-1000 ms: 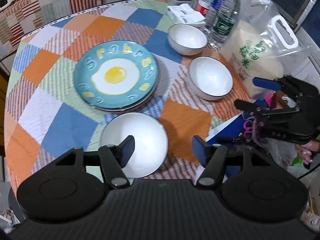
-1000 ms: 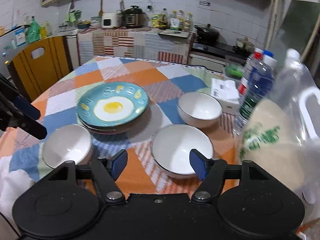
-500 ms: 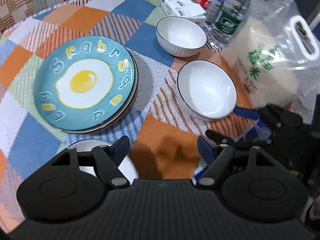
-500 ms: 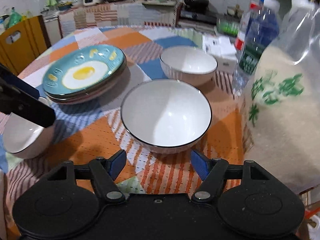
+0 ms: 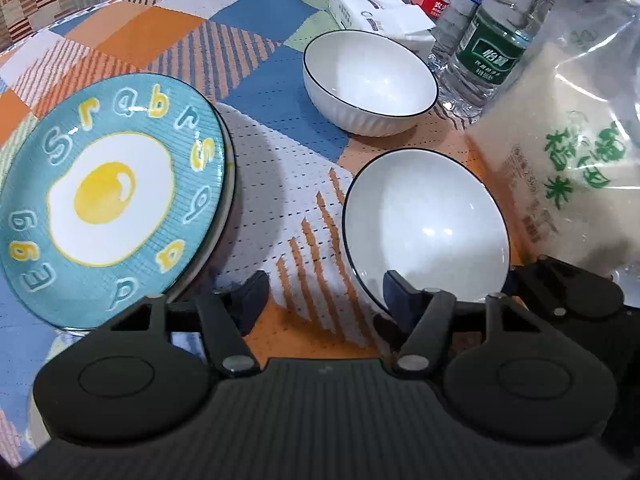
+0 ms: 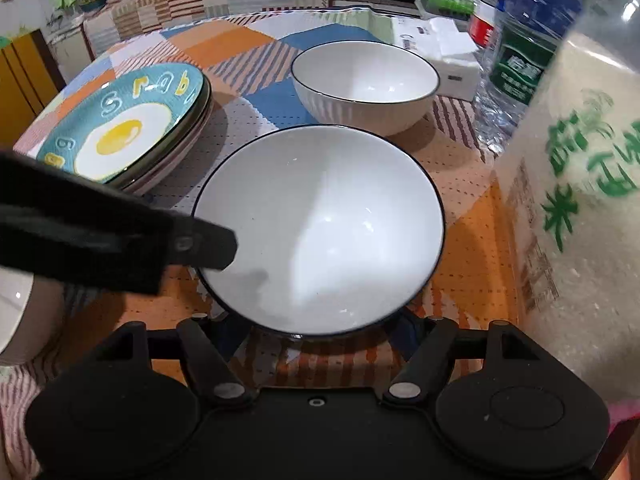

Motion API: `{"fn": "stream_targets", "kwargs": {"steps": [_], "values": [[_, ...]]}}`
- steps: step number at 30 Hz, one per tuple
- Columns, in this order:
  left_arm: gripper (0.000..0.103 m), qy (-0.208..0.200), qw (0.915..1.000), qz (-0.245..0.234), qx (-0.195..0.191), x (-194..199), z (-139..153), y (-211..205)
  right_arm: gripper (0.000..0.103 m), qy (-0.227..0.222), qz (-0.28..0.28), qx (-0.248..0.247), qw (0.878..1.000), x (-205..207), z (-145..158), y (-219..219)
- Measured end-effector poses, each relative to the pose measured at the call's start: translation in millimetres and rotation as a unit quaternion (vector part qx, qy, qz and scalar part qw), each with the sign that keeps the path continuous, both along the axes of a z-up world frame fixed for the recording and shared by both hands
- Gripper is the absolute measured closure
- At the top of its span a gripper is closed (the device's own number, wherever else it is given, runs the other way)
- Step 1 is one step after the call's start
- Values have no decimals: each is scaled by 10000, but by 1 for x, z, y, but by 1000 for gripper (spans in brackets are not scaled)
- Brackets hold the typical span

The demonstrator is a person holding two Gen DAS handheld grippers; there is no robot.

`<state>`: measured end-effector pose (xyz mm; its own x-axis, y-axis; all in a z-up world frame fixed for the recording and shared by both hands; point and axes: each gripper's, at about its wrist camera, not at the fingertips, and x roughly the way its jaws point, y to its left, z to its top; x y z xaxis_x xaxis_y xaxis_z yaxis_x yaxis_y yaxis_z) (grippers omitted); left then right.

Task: Organize plates and bowls
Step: 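Close both grippers on the white bowl rim and lift it, then lower the held bowl into the other white bowl, open both grippers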

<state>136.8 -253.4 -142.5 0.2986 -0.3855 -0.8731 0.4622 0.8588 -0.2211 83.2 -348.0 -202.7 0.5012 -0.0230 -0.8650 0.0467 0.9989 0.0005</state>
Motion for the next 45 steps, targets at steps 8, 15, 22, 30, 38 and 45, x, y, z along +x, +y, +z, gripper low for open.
{"fn": "stream_targets", "kwargs": {"steps": [8,15,22,30,38,45], "values": [[86,155,9996,-42,-222,-2,-4,-11,17,-76,100,-26,9999,5,-2,-2],[86,283,9994,-96,-161,-15,24,8,18,-218,334,109,9991,-12,20,11],[85,171,9995,-79,-247,-41,79,52,18,-607,808,511,9936,-39,69,32],[85,91,9992,99,-365,-74,108,108,18,-931,1388,417,9851,-66,103,76],[85,-7,9987,281,-434,-98,121,154,18,-953,1866,114,9777,-74,122,118],[85,91,9977,608,-293,-104,111,190,18,-844,2330,160,9687,-73,114,153]]}}
